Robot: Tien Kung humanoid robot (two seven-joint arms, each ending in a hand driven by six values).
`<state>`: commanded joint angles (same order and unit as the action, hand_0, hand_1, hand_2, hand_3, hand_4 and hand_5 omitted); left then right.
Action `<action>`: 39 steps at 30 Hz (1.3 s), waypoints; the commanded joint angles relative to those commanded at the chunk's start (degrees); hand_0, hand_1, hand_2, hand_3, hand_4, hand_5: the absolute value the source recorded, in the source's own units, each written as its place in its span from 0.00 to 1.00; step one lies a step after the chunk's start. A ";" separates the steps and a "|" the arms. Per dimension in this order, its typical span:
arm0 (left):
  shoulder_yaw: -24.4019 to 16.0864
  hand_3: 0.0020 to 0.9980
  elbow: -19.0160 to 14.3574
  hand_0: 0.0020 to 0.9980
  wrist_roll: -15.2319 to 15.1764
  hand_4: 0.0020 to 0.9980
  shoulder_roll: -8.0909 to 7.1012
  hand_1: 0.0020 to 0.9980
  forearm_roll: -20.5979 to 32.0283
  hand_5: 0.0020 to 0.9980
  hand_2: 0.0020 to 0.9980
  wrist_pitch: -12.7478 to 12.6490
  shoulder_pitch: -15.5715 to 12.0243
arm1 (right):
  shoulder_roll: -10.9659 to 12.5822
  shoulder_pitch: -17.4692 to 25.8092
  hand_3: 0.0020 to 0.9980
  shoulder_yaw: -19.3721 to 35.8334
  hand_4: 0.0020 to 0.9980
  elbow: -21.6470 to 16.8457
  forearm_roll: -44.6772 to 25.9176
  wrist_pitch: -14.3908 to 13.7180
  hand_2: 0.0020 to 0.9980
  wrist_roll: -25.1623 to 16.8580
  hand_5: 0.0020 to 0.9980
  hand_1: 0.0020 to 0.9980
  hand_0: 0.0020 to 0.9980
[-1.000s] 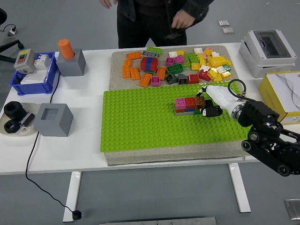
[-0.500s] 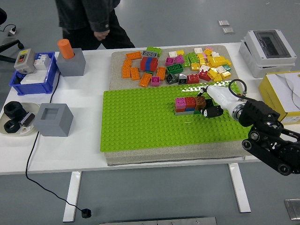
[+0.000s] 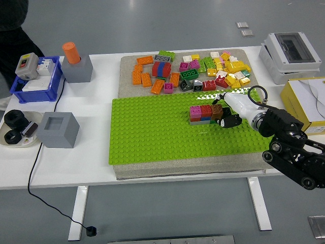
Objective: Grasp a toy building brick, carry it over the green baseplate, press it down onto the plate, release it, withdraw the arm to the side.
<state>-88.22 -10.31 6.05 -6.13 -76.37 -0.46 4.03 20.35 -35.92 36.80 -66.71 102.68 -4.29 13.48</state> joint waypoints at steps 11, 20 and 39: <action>-0.33 0.59 0.00 0.63 -0.09 0.64 -0.01 0.62 -0.43 0.16 0.59 0.00 0.08 | 1.74 0.97 0.78 2.16 0.97 -5.20 -1.55 0.59 0.93 -0.64 0.36 0.87 0.86; -0.38 0.59 0.00 0.64 -0.09 0.63 0.06 0.62 -0.40 0.16 0.59 -0.02 -0.04 | 4.54 4.40 0.76 5.32 0.98 -12.35 -2.17 -0.22 0.92 -1.02 0.37 0.87 0.86; -0.15 0.59 0.00 0.64 -0.08 0.64 0.15 0.62 -0.20 0.16 0.59 0.01 -0.14 | 4.60 7.59 0.64 6.74 0.95 -11.78 -1.02 -0.12 0.92 -1.10 0.43 0.86 0.86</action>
<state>-88.37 -10.31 5.97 -5.98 -76.57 -0.45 3.89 24.95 -28.33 43.53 -78.49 101.66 -4.41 12.38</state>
